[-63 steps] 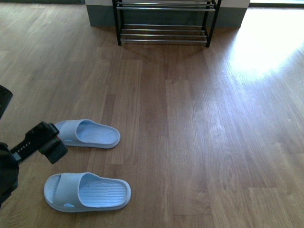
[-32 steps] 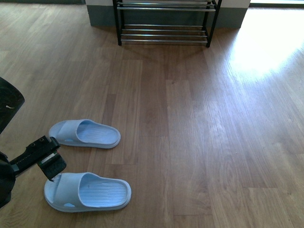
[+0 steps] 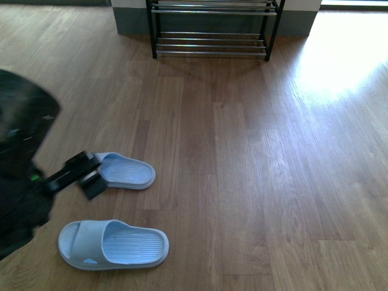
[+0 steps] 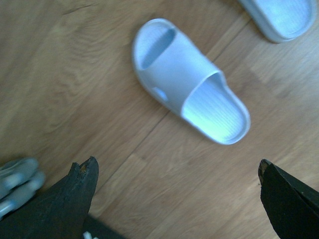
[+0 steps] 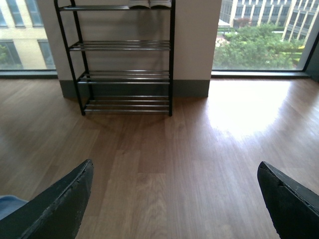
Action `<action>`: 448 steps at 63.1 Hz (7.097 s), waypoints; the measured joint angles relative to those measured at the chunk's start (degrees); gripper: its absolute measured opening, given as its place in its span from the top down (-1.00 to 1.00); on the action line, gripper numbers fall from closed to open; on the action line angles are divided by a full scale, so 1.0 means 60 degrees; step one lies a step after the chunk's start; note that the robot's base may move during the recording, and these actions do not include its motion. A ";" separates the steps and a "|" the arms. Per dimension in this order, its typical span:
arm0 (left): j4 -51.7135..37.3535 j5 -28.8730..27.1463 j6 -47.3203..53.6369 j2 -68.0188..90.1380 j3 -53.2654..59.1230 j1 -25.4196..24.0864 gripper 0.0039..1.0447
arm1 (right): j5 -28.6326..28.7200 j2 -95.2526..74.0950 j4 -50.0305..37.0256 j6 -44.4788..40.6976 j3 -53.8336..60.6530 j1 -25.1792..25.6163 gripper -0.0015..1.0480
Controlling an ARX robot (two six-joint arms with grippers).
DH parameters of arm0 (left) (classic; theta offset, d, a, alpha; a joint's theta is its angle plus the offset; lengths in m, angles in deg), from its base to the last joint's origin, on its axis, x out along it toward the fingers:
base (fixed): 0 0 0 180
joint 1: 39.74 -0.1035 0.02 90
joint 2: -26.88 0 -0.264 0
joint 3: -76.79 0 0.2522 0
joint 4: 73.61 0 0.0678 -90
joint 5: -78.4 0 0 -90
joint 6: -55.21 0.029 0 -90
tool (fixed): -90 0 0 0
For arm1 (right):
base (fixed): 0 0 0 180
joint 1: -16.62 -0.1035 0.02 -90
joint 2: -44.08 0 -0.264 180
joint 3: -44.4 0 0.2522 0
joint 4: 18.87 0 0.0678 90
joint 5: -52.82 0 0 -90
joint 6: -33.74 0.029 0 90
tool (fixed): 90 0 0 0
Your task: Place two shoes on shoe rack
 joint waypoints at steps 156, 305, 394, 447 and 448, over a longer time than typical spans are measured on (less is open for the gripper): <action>0.2991 0.0080 0.0863 0.7632 -0.6302 -0.0397 -0.83 | -0.0007 0.0000 0.0000 0.0004 0.0000 0.0000 -0.82; 0.1410 -0.5490 0.8233 -1.2050 0.4065 -0.1151 0.97 | -0.0011 0.0000 0.0000 0.0004 0.0000 0.0000 -0.82; 0.1410 -0.5475 0.8182 -1.2043 0.4080 -0.1129 0.97 | -0.0018 0.0004 0.0000 0.0007 0.0000 0.0000 -0.82; 0.1410 -0.5486 0.8178 -1.2043 0.4084 -0.1133 0.97 | 0.1246 -0.9125 -0.5890 -0.5078 -0.0109 -0.0186 -0.82; 0.1410 -0.5490 0.8178 -1.2043 0.4084 -0.1133 0.97 | 0.1220 -0.9865 -0.6379 -0.5293 -0.0182 -0.0157 -0.82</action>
